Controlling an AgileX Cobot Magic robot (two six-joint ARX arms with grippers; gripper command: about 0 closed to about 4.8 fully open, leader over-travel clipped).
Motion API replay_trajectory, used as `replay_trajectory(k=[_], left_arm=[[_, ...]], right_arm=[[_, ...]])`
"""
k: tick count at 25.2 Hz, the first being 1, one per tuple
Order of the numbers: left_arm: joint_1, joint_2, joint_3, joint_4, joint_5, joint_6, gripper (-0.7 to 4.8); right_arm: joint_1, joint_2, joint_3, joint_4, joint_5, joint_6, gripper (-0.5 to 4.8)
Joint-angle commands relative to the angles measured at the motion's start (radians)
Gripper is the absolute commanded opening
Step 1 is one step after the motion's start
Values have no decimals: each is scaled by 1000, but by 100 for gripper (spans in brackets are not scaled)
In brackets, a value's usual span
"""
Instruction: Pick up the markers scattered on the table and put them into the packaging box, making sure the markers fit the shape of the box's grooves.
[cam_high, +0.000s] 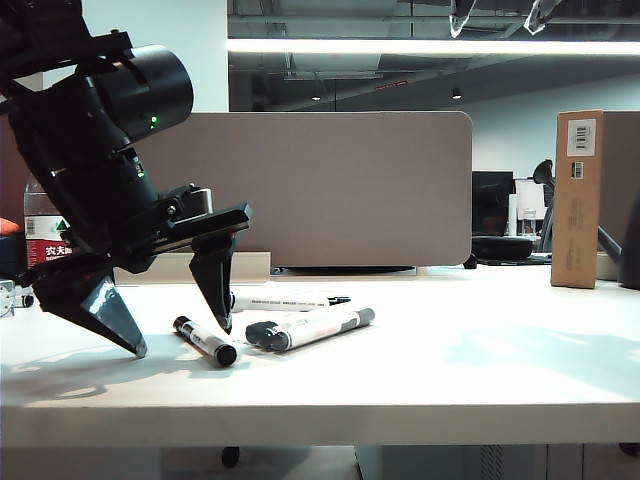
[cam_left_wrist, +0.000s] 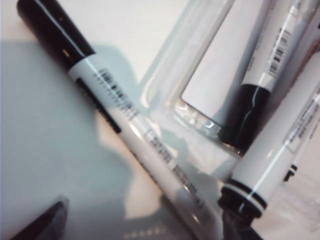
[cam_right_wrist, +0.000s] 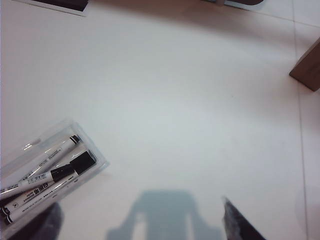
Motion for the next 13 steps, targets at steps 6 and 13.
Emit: replay_trajectory(k=[6,13], left_arm=[[-2,4,-5,-17,-37,-15,273],[-2,4,23,-3,-21,-6,279]], right_arm=[[1,-8,3,14,-17,1,414],[1,-10,3,6,-17,-3,414]])
